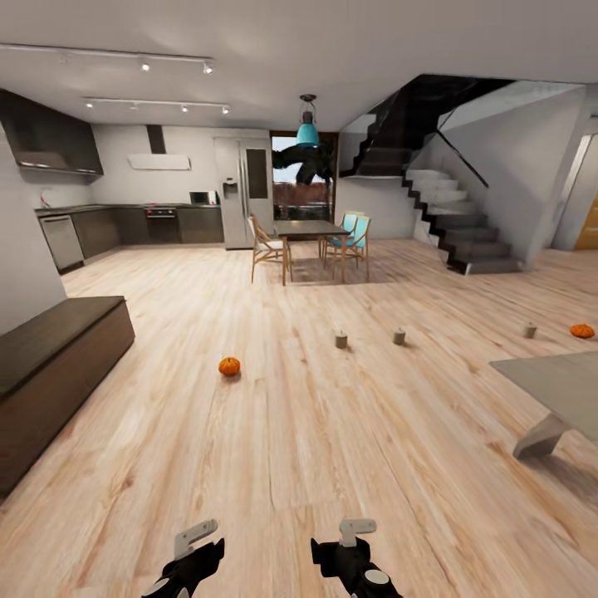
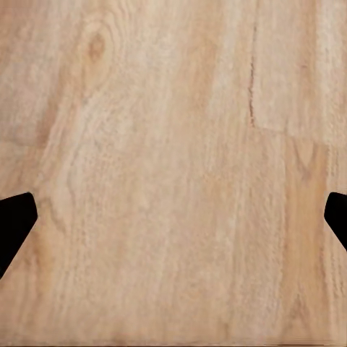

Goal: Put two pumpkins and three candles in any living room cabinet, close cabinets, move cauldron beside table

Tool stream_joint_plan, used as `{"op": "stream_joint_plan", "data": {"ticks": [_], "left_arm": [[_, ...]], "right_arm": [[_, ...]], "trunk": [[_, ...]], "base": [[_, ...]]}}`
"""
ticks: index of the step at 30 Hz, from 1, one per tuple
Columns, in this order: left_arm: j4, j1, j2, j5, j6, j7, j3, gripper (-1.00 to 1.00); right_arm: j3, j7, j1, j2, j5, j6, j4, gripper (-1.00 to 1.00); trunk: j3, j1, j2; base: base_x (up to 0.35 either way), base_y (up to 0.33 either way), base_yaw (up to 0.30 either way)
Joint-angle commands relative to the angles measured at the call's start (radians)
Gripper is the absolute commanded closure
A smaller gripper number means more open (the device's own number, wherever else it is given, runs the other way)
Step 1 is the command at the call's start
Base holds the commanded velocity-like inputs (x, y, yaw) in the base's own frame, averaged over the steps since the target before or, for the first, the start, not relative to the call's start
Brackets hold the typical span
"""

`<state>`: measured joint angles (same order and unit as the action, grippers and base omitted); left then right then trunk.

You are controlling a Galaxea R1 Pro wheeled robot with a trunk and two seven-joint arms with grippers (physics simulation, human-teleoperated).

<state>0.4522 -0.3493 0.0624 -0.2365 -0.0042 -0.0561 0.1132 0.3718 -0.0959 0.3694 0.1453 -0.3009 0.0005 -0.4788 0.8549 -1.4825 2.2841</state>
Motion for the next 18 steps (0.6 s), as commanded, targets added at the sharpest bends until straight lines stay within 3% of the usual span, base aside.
{"op": "stream_joint_plan", "data": {"ticks": [1,11,18], "left_arm": [[0.000,0.000,0.000,-0.011,0.000,-0.002,0.000,-1.00],[-0.001,0.000,0.000,-0.012,0.000,-0.003,-0.001,-1.00],[-0.001,0.000,0.000,-0.012,0.000,-0.004,0.000,-1.00]], "right_arm": [[0.009,-0.008,0.000,-0.001,-0.010,0.000,-0.001,-1.00],[0.009,-0.008,0.000,-0.001,-0.010,0.001,-0.001,-1.00],[0.009,-0.008,0.000,-0.001,-0.010,0.000,-0.001,-1.00]], "trunk": [[0.001,0.001,0.000],[0.001,0.001,0.000],[0.001,0.001,0.000]], "base": [[-0.169,-0.088,0.291],[-0.161,-0.094,0.291],[-0.040,-0.037,0.291]]}}
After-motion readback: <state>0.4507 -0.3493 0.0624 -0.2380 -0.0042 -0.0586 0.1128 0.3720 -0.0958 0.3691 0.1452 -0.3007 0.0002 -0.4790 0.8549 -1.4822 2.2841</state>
